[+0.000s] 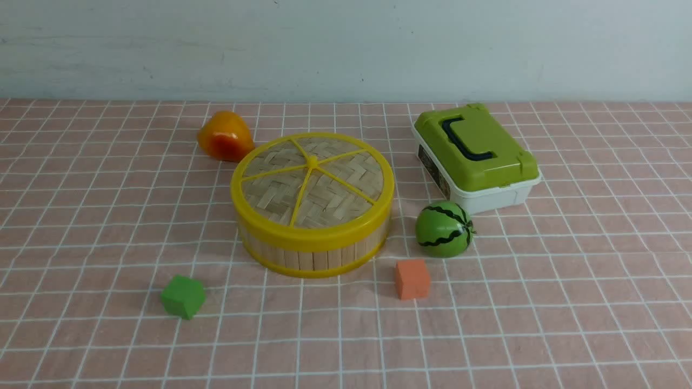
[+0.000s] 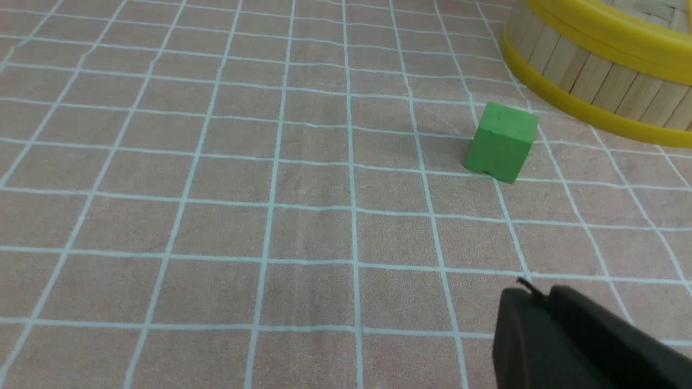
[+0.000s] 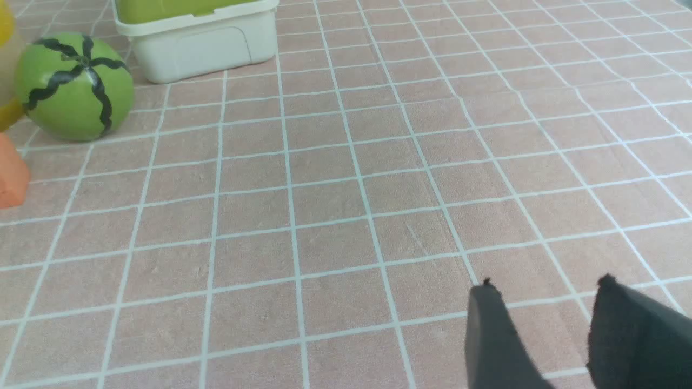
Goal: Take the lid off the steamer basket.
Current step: Use the left arm to lift the lid of the steamer
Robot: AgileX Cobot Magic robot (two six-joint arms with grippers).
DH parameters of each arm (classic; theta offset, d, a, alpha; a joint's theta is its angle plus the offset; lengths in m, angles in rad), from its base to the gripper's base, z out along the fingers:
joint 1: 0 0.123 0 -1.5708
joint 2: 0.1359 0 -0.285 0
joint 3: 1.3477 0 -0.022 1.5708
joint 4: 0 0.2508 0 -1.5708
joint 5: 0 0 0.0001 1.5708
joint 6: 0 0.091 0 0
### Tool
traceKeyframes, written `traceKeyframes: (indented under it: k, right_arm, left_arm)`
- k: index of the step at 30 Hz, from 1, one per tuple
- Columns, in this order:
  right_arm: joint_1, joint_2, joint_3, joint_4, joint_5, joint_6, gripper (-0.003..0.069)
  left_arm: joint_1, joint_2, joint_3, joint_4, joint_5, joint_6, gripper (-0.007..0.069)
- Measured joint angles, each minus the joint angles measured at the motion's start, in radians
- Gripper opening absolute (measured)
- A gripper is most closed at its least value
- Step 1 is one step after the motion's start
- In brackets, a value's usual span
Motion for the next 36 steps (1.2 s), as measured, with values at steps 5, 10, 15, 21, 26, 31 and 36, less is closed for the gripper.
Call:
traceKeyframes:
  k: [5, 10, 15, 21, 26, 31, 36]
  right_arm:
    - [0.000, 0.000, 0.000, 0.000, 0.000, 0.000, 0.0242]
    - [0.000, 0.000, 0.000, 0.000, 0.000, 0.000, 0.0242]
    - [0.000, 0.000, 0.000, 0.000, 0.000, 0.000, 0.0242]
    - [0.000, 0.000, 0.000, 0.000, 0.000, 0.000, 0.0242]
    - [0.000, 0.000, 0.000, 0.000, 0.000, 0.000, 0.0242]
    - [0.000, 0.000, 0.000, 0.000, 0.000, 0.000, 0.0242]
    - [0.000, 0.000, 0.000, 0.000, 0.000, 0.000, 0.0242]
  left_arm:
    - [0.000, 0.000, 0.000, 0.000, 0.000, 0.000, 0.0040]
    - [0.000, 0.000, 0.000, 0.000, 0.000, 0.000, 0.0047]
    - [0.000, 0.000, 0.000, 0.000, 0.000, 0.000, 0.0052]
    - [0.000, 0.000, 0.000, 0.000, 0.000, 0.000, 0.0058]
    - [0.000, 0.000, 0.000, 0.000, 0.000, 0.000, 0.0058]
    - [0.000, 0.000, 0.000, 0.000, 0.000, 0.000, 0.0062]
    - [0.000, 0.000, 0.000, 0.000, 0.000, 0.000, 0.0071]
